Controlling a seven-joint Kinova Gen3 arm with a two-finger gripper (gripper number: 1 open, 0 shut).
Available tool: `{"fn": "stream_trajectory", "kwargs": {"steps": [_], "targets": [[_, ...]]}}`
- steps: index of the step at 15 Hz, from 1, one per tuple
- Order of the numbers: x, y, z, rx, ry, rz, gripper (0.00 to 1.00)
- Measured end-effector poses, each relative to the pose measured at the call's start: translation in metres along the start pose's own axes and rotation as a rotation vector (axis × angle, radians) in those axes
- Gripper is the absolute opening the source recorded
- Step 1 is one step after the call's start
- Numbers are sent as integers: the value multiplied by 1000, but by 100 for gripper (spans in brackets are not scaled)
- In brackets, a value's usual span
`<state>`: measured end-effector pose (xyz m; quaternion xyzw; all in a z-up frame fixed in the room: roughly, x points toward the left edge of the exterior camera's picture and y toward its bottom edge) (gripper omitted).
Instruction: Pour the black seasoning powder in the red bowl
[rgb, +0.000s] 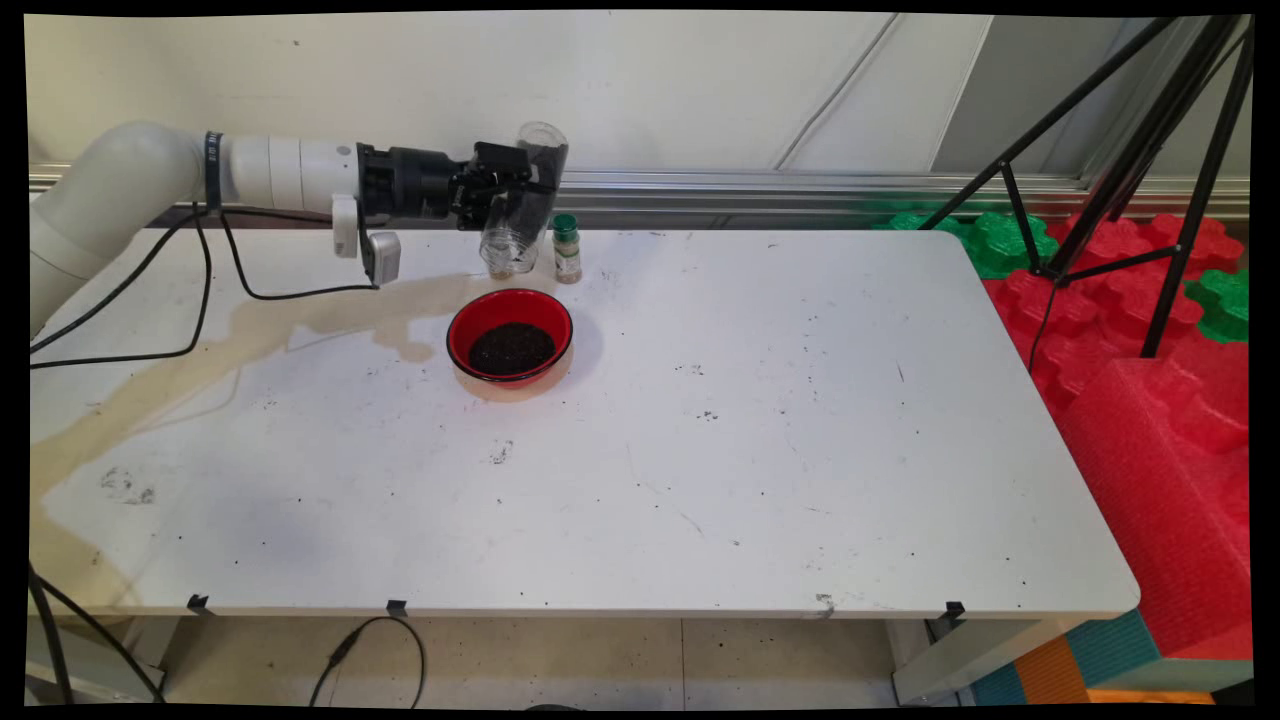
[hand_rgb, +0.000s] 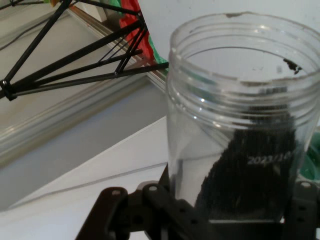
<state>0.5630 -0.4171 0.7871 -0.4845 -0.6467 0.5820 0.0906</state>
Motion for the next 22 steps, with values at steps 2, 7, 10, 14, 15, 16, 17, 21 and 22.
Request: {"fn": "stream_trajectory", "kwargs": {"steps": [2, 7, 10, 14, 15, 16, 17, 21, 22], "targets": [[0, 0, 1, -1, -1, 32, 0], [0, -1, 2, -1, -5, 103, 0], [0, -2, 3, 0, -6, 145, 0], [0, -3, 3, 3, -9, 191, 0], [0, -3, 3, 3, -10, 200, 0], [0, -3, 3, 4, -10, 211, 0], [1, -3, 3, 4, -10, 221, 0], [1, -4, 3, 7, -11, 251, 0], [1, -5, 3, 8, -11, 259, 0]]}}
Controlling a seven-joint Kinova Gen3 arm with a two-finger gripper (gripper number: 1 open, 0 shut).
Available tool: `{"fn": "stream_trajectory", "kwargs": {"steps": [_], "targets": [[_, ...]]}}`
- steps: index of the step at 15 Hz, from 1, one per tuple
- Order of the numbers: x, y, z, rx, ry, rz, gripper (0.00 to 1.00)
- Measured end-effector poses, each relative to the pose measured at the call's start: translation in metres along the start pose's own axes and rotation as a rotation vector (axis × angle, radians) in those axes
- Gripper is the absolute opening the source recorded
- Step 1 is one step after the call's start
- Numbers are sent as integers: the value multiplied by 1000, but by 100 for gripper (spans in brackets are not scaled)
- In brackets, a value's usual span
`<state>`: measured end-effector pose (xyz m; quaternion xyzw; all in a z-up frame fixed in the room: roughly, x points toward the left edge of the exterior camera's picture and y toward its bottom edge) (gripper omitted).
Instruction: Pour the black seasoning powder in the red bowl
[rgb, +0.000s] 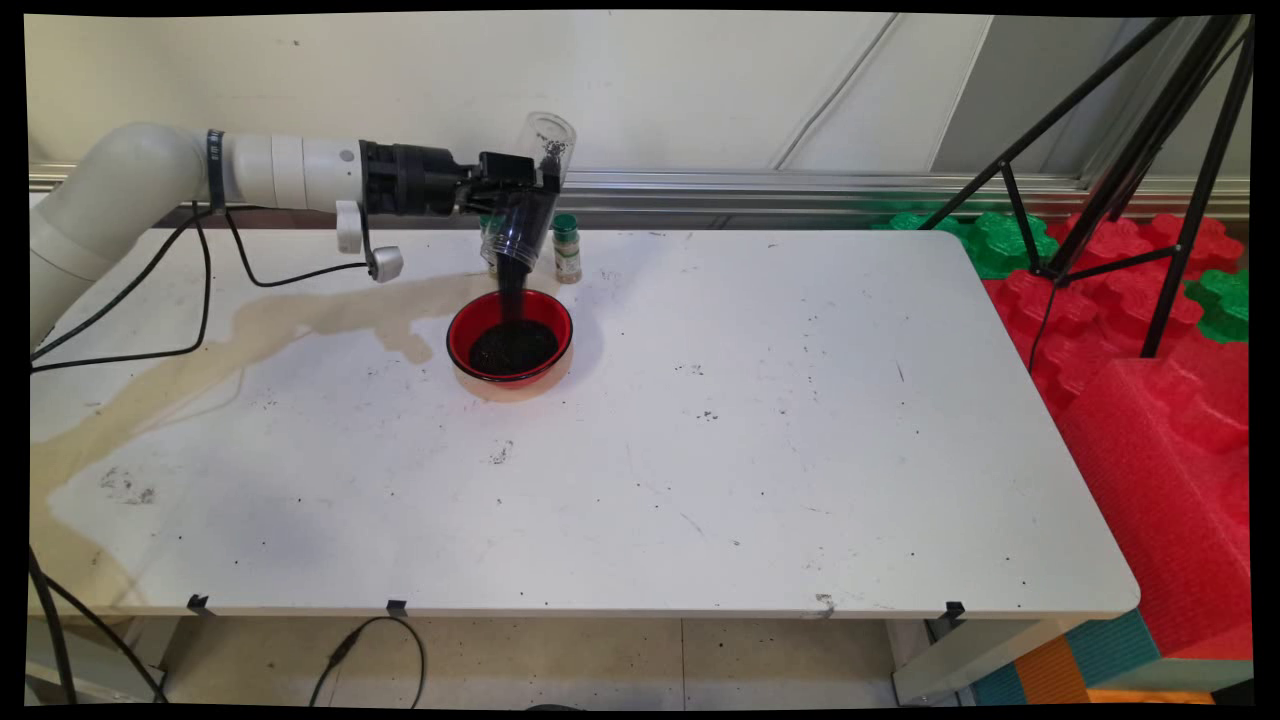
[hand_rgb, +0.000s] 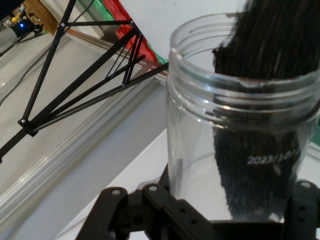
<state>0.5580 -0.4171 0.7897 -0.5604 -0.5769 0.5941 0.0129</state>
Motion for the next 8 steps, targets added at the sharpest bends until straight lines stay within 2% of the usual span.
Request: {"fn": "stream_trajectory", "kwargs": {"steps": [8], "targets": [[1, -2, -1, 6, -2, 46, 0]]}}
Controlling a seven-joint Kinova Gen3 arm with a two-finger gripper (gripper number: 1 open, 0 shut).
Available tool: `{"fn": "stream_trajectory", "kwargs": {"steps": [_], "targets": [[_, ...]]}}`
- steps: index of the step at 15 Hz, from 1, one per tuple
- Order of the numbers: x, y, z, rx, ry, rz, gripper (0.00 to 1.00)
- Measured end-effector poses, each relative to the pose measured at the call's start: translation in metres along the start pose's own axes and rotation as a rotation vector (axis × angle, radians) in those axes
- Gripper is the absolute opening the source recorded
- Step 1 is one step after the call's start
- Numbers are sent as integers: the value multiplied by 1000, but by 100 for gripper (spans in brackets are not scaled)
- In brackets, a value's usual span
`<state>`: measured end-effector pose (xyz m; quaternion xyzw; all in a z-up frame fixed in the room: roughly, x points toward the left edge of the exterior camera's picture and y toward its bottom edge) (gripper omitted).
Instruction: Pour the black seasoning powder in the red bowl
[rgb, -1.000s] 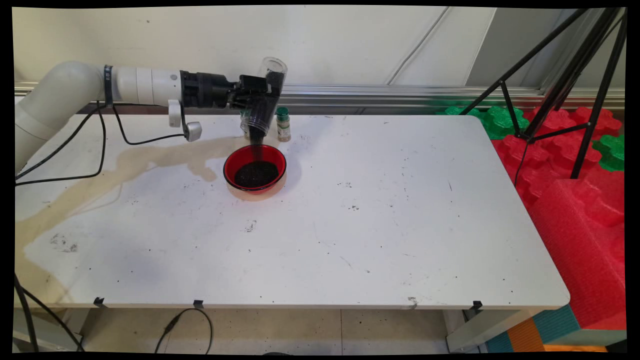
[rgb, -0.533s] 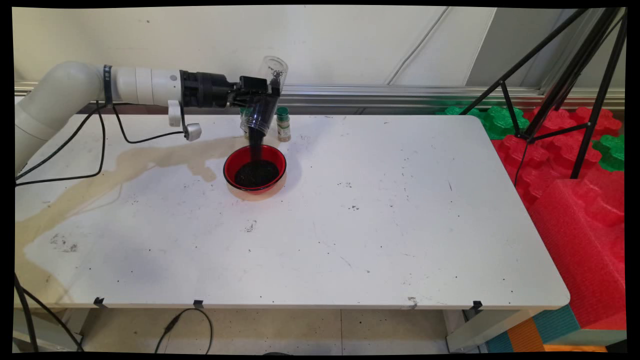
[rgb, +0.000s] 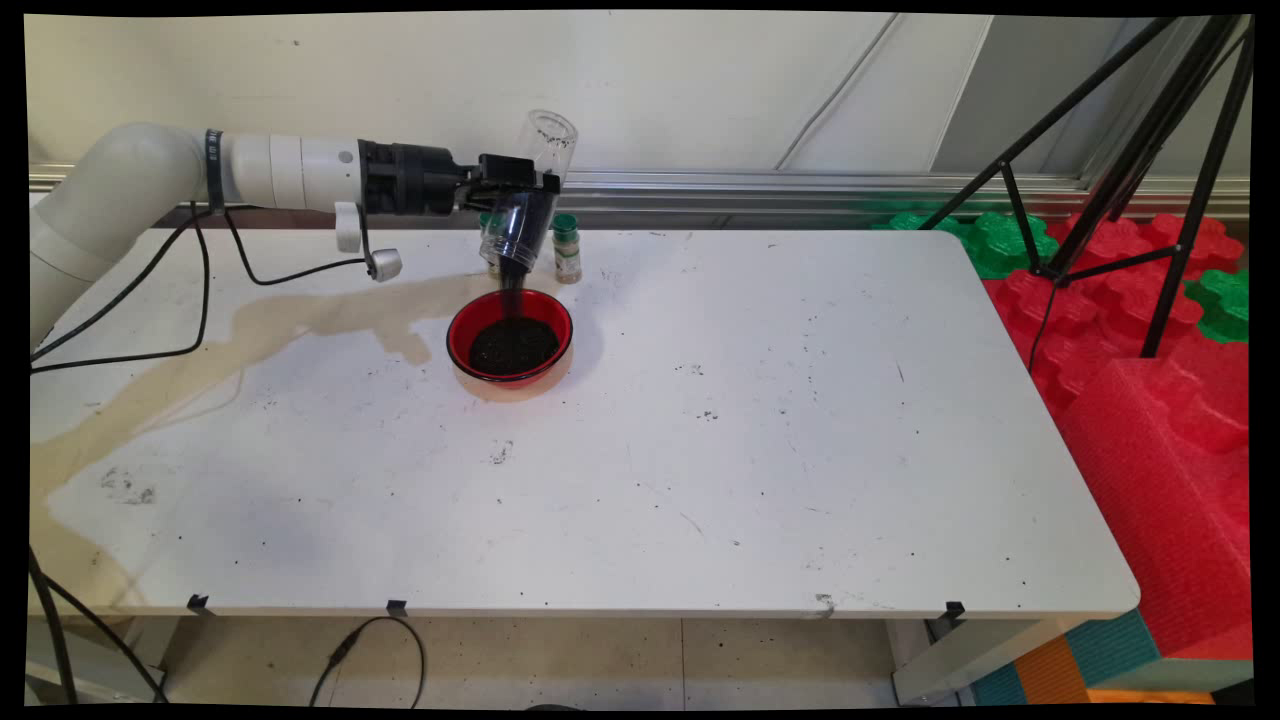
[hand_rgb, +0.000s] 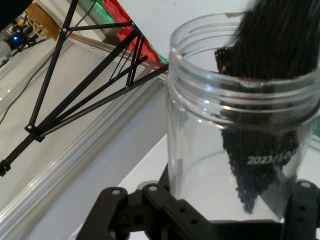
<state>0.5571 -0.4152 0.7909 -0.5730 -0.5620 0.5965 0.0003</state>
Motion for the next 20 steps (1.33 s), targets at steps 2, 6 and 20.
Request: {"fn": "stream_trajectory", "kwargs": {"steps": [2, 6, 20], "targets": [[0, -1, 0, 2, 0, 13, 0], [1, -2, -1, 7, -1, 37, 0], [2, -6, -5, 24, -9, 143, 0]]}}
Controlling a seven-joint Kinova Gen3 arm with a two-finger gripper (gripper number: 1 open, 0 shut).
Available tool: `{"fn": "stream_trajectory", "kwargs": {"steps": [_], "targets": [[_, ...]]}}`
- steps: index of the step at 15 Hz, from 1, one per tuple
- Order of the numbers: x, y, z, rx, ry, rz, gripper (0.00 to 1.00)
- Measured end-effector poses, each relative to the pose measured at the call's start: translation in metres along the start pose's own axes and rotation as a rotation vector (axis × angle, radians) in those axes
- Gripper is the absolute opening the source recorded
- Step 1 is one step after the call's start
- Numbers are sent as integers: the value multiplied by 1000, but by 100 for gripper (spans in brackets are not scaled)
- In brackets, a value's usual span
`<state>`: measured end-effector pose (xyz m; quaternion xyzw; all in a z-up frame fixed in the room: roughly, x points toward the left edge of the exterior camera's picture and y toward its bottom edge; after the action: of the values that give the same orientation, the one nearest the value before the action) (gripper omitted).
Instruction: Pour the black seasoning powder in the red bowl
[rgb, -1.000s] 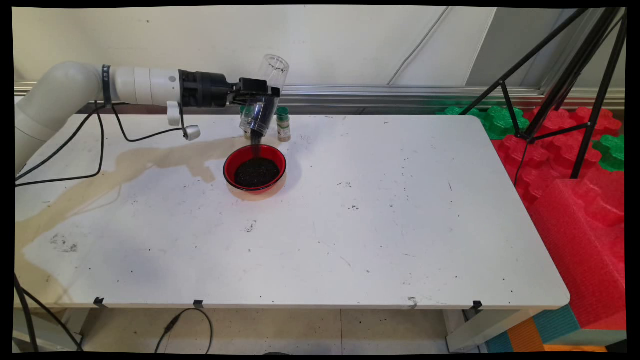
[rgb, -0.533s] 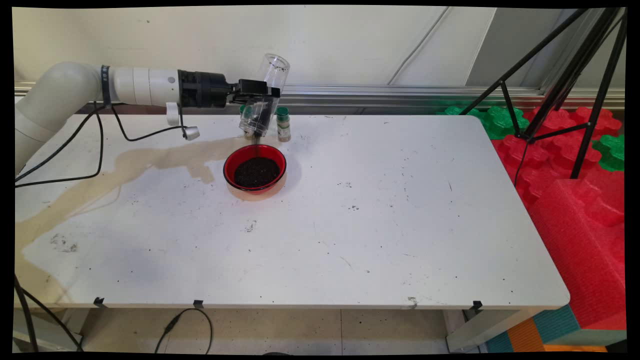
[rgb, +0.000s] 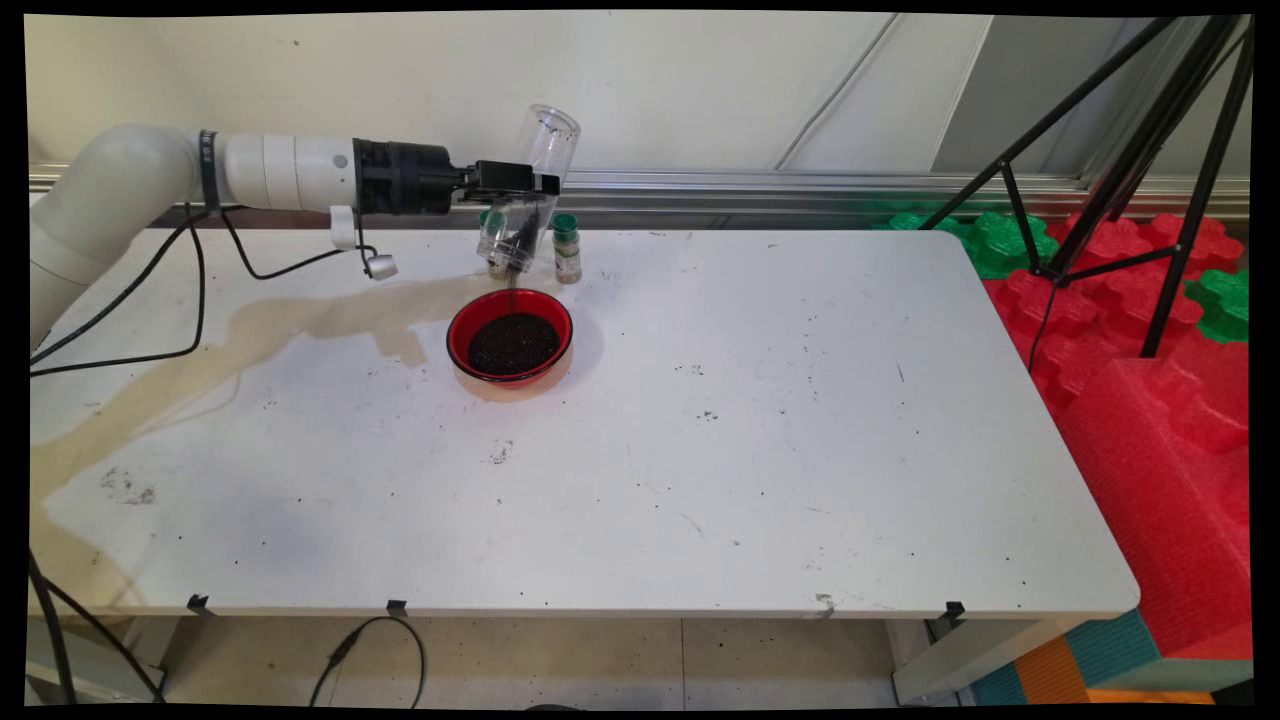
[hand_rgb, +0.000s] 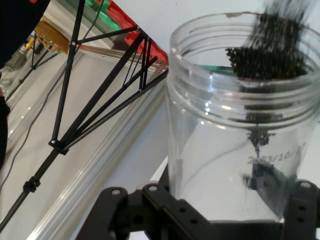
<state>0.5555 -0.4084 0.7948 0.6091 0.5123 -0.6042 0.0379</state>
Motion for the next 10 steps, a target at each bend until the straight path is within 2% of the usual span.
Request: {"fn": "stream_trajectory", "kwargs": {"steps": [10], "targets": [[1, -5, -7, 13, -6, 87, 0]]}}
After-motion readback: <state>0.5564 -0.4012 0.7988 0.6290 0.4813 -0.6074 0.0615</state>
